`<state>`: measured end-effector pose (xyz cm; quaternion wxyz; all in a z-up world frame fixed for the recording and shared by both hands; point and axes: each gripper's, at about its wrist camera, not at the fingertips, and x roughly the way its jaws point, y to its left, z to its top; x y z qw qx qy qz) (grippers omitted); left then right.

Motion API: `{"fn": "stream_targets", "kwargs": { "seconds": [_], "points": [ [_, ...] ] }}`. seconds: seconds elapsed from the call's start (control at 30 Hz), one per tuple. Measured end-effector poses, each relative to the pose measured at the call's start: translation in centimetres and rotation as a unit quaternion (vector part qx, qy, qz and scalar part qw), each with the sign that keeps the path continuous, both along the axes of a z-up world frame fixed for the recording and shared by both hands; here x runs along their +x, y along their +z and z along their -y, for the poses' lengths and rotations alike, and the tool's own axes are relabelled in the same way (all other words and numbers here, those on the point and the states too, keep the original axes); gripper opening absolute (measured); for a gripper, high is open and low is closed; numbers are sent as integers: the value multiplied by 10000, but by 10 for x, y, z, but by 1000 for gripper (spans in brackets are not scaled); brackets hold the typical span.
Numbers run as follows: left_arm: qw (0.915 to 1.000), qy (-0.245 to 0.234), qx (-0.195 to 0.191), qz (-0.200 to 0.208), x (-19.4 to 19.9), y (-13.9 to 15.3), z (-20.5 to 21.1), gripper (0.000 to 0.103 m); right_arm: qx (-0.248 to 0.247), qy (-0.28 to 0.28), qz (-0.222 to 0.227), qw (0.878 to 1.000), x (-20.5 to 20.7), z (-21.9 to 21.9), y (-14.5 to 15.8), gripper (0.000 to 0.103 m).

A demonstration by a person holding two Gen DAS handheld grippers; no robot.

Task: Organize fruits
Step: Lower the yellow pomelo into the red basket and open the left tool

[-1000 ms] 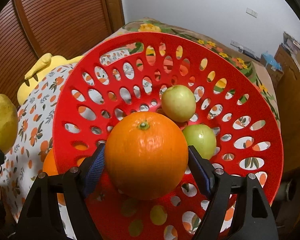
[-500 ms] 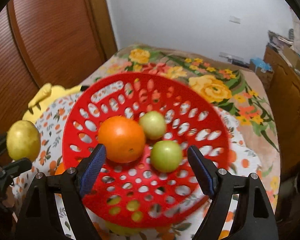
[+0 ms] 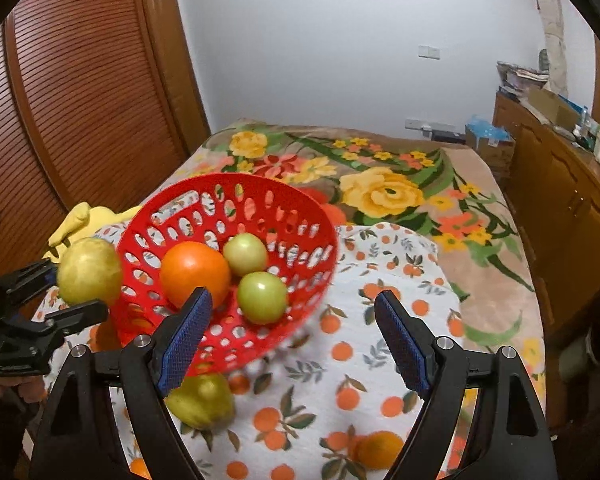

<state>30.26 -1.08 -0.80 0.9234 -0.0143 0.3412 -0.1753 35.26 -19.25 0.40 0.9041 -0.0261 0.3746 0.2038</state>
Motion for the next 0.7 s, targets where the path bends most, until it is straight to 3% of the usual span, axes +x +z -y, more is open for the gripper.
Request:
{"fn": "stream_targets", "kwargs": {
  "seconds": [0.27,0.7],
  "points": [
    [9996,-214,128,-151,18,-8,37,64,35,-136,13,9999,-10,26,-6,85],
    [9989,-228,119,-404,25,-21,47,64,50,-251,109,9996,-20,40,-9,85]
  ]
}}
